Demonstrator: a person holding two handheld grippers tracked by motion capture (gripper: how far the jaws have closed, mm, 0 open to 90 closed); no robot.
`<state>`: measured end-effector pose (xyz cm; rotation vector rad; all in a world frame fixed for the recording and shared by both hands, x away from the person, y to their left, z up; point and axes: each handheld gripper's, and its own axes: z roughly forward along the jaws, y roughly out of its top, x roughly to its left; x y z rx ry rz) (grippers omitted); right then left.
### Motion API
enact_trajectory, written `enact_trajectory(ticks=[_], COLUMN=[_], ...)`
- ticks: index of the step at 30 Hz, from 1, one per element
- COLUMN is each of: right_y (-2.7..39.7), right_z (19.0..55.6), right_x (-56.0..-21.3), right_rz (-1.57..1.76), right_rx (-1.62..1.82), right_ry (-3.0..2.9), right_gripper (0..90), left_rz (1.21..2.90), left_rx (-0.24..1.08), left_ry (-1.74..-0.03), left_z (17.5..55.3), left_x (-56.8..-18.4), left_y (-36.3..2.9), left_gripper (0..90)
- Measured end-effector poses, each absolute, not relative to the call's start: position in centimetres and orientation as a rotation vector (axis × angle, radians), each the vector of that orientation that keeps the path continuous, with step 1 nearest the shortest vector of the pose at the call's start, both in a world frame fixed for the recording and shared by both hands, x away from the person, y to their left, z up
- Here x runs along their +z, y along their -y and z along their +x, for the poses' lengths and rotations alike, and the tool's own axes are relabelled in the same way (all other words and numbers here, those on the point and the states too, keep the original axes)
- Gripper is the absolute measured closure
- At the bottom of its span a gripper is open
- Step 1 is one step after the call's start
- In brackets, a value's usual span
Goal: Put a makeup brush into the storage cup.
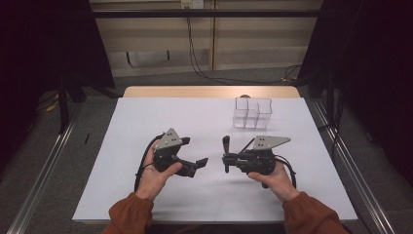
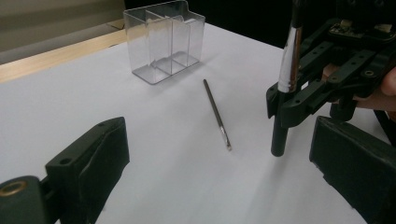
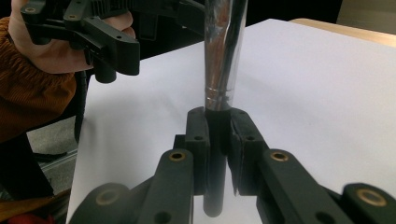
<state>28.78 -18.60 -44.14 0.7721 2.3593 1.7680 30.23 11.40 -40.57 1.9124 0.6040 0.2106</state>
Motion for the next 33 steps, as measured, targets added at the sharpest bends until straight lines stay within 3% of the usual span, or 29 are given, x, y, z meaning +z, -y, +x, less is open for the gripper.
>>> enact_trajectory(ticks=[12,33], right_y=[19.4,20.8], right_z=[28.7,28.6], right_x=[-44.2,-43.4], right_rz=[0.812,0.845], right_rx=[1.758,1.728], right_ry=[-2.332,-2.269], right_gripper=[79.9,79.9], left_rz=[1.821,1.705], left_rx=[0.243,0.441], left_ry=[-0.670,-0.752], left_z=[29.4,27.4], left_x=[-41.5,-42.4], left_y=[-14.5,-20.4], left_gripper=[6.7,1.0])
